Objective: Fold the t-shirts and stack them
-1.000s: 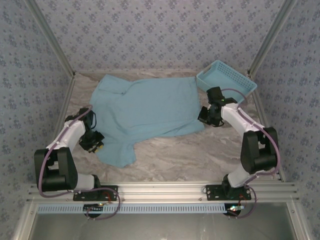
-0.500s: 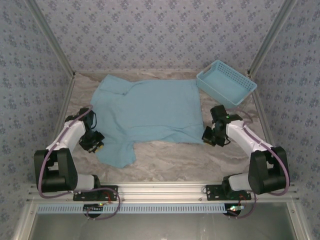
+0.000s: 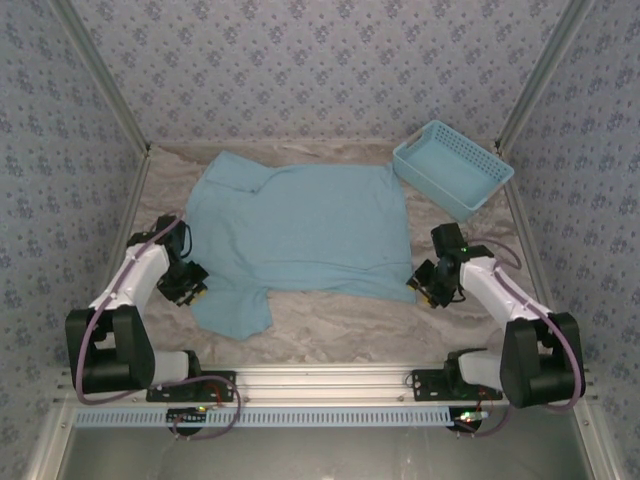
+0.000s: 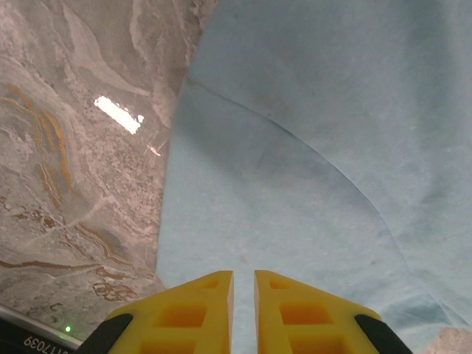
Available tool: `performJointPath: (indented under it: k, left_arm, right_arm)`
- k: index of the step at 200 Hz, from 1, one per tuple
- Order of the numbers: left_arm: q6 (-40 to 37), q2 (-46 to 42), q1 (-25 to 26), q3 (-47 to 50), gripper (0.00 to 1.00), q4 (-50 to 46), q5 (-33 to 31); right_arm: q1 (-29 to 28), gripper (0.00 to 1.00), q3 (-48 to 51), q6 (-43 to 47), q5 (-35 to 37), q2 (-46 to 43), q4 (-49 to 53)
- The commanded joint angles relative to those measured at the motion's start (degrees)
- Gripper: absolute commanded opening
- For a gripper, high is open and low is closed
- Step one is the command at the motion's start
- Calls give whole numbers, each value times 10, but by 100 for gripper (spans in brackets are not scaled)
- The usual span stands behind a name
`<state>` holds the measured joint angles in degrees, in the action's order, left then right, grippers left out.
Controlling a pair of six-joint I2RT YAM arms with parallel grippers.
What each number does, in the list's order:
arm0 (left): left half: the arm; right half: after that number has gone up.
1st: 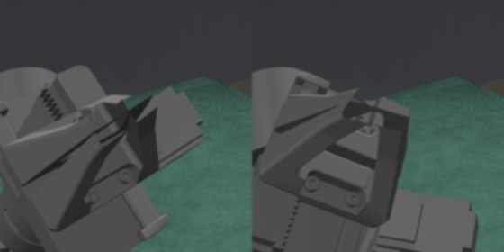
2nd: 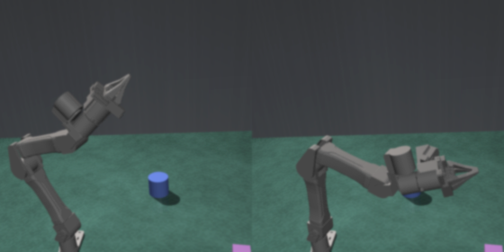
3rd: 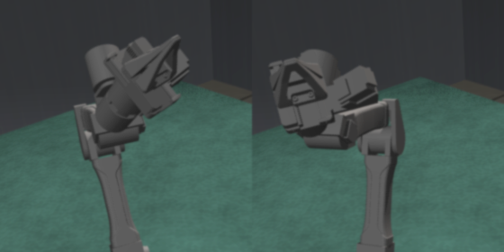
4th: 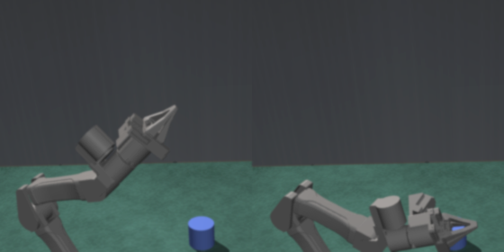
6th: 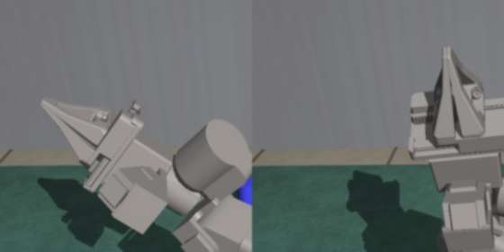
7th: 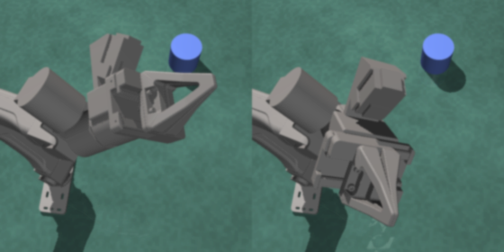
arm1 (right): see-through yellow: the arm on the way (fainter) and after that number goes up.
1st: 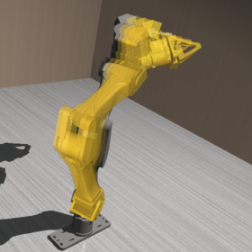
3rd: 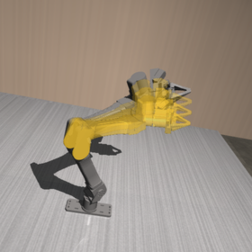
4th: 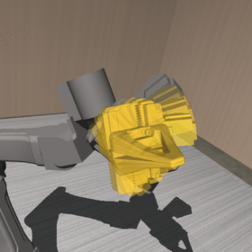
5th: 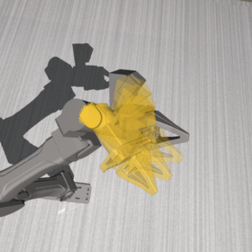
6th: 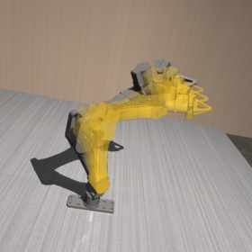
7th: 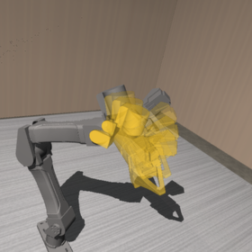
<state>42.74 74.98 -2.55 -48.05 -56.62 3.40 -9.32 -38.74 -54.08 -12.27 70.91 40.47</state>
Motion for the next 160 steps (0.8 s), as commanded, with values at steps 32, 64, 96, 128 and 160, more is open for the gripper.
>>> performJointPath:
  k: [32,64,96,128,160]
  left_arm:
    - [11,-12,3,11,15,-13,20]
    - [11,-13,2,10,15,-13,23]
    - [13,-18,3,7,15,-17,24]
    - [17,-25,3,8,15,-21,21]
    - [21,-28,3,7,15,-21,16]
  right_arm:
    - [-15,44,25,-221,-12,28,-65]
    - [-16,44,38,-279,-30,67,-102]
    - [-23,44,26,-286,-18,67,-55]
    - [-26,44,10,-279,10,24,15]
    - [-43,52,15,-314,-3,1,23]
